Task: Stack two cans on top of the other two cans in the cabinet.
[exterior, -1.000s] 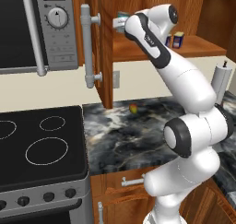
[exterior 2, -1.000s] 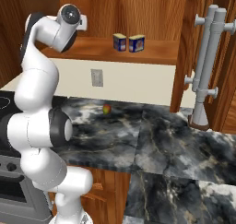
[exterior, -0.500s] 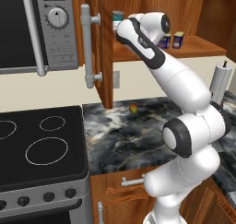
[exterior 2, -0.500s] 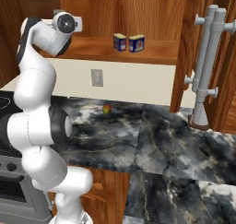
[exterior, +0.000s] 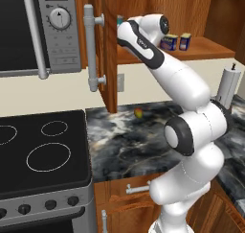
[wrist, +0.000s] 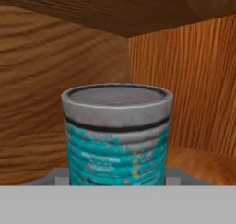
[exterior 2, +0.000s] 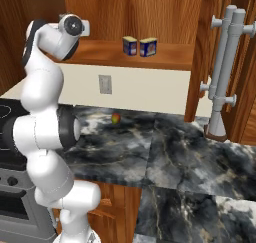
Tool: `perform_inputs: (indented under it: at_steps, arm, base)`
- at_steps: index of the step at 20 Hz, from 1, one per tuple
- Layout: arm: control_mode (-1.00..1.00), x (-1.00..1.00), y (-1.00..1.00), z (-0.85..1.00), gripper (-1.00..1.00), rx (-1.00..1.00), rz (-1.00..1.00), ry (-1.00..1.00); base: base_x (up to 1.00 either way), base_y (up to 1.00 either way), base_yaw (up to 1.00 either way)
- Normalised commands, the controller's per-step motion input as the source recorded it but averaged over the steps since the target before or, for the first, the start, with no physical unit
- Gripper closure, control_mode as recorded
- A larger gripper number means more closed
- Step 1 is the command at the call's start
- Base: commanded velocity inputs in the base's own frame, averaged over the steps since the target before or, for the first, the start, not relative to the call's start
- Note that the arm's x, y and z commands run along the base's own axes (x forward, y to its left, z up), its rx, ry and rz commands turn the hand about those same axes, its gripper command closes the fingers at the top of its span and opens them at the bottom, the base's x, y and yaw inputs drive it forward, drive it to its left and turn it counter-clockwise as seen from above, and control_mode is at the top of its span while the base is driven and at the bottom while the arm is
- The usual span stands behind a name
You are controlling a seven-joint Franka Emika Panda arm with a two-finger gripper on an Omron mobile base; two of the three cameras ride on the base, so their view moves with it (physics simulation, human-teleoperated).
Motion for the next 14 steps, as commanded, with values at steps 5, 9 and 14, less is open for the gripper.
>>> perform_inputs:
  at_steps: [5,9,14]
  arm:
    - [-1.00,0.13,0.16,-0.01,1.00,-0.07,0.03,0.09]
    - [-1.00,0.14,0.15,0.00,1.00,-0.04,0.03,0.02]
    - [-1.00,0.08,0.16,0.00,1.00,-0.01,0.02,0.00]
  base:
    - [0.00,0.00,0.00]
    - [0.00,0.00,0.00]
    - [0.00,0.00,0.00]
